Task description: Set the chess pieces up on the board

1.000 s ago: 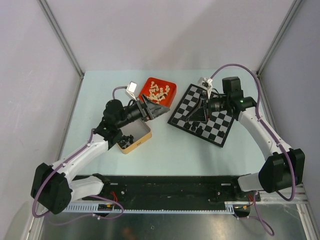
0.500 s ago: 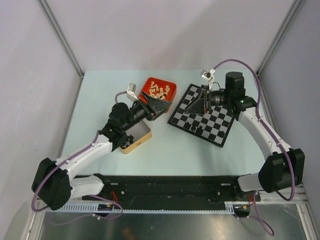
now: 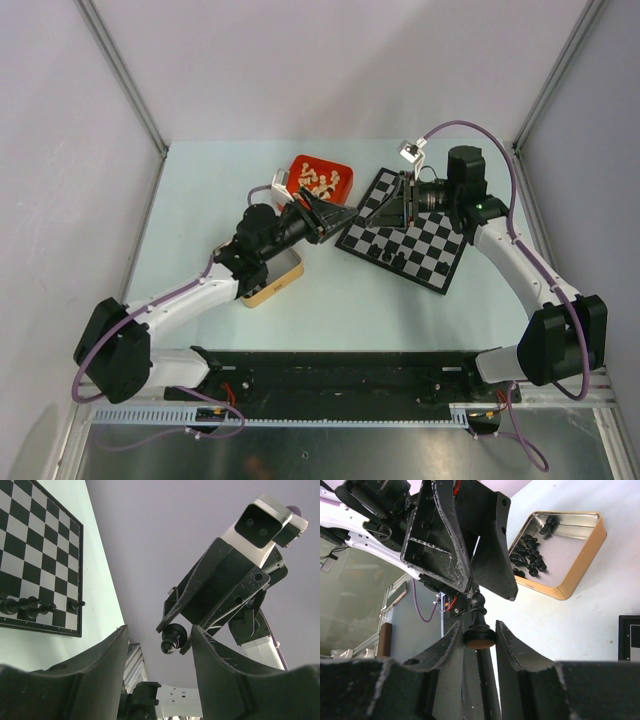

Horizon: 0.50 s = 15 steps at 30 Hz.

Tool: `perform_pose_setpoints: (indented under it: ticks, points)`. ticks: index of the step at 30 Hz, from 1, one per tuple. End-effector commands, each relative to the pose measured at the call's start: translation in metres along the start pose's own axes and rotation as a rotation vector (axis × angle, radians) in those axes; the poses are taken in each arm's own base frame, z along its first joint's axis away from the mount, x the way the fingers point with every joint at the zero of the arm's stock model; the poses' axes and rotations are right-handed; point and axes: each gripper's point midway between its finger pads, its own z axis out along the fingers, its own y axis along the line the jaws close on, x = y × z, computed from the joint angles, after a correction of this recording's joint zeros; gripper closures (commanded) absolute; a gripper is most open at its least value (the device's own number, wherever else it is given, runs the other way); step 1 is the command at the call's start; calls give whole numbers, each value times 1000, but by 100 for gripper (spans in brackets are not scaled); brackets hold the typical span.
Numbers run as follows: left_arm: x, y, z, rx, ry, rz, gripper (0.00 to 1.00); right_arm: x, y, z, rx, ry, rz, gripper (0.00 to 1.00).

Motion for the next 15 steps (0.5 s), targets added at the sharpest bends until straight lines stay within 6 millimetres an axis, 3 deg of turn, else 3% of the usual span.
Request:
perform_pose_setpoints:
  ticks: [1,15]
  points:
    - [-5,-29,6,76,-18,-3,45,-6,-1,0,11,-22,-18,87]
    - [3,-31,9,77,14,-44,58,-7,-15,-2,59,-37,-4,87]
